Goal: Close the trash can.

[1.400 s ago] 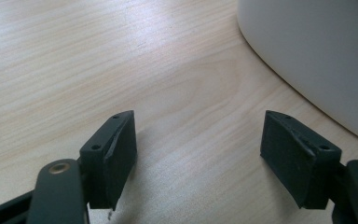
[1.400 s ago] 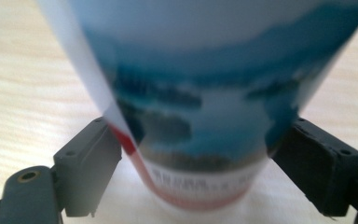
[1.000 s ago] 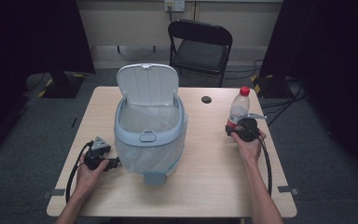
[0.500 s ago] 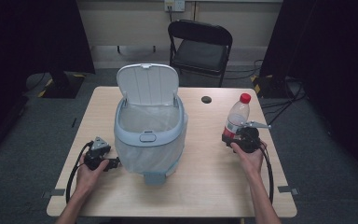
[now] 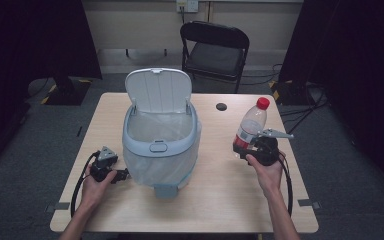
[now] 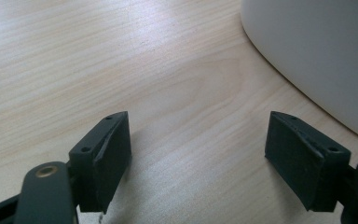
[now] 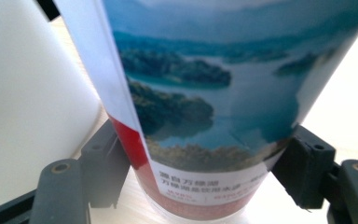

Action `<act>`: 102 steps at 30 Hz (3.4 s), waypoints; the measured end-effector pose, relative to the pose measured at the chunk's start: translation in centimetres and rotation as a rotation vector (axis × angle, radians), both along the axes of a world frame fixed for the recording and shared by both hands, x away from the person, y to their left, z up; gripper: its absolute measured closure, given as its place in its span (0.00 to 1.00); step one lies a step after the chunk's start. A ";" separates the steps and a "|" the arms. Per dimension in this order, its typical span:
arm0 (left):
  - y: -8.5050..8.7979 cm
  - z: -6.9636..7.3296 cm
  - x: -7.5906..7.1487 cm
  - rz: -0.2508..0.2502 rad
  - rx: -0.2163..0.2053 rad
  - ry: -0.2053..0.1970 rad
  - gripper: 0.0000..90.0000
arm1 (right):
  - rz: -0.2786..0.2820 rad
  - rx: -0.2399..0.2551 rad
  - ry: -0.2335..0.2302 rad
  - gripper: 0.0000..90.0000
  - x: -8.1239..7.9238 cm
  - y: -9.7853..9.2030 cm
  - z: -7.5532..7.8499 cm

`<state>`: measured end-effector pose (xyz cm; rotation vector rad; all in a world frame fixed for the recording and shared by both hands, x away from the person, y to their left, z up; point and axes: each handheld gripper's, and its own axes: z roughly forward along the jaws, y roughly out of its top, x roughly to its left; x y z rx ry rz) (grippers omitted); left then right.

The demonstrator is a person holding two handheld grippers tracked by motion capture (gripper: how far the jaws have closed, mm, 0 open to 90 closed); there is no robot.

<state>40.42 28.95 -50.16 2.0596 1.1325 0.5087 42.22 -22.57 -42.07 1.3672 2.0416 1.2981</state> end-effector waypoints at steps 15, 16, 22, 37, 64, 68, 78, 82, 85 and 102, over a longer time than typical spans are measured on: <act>0.0 0.0 0.1 0.017 0.004 0.005 0.19 | 0.050 0.056 -0.064 0.30 -1.7 0.9 3.6; 0.0 0.0 0.1 0.017 0.004 0.005 0.19 | 0.050 0.056 -0.064 0.30 -1.7 0.9 3.6; 0.2 0.0 0.3 0.009 0.011 0.011 0.17 | 0.074 0.079 -0.098 0.30 -2.7 1.1 5.9; 0.5 -0.1 0.4 0.006 0.012 0.010 0.16 | 0.146 0.114 -0.203 0.30 -4.3 1.9 11.6; 1.1 -0.1 0.6 0.029 0.011 0.014 0.13 | 0.334 0.213 -0.304 0.30 -4.6 7.6 20.0; 1.1 -0.1 0.6 0.029 0.011 0.014 0.13 | 0.377 0.227 -0.296 0.30 -4.2 9.2 20.4; 1.1 -0.1 0.6 0.029 0.011 0.014 0.13 | 0.489 0.233 -0.250 0.29 -2.6 14.4 19.8; 1.1 -0.1 0.6 0.029 0.011 0.014 0.13 | 0.509 0.216 -0.240 0.29 -2.0 16.1 19.0; 1.1 -0.1 0.6 0.028 0.011 0.014 0.13 | 0.512 0.176 -0.237 0.29 -1.6 17.1 18.4; 1.1 -0.1 0.6 0.025 0.013 0.015 0.13 | 0.462 0.119 -0.218 0.28 -0.5 17.5 17.1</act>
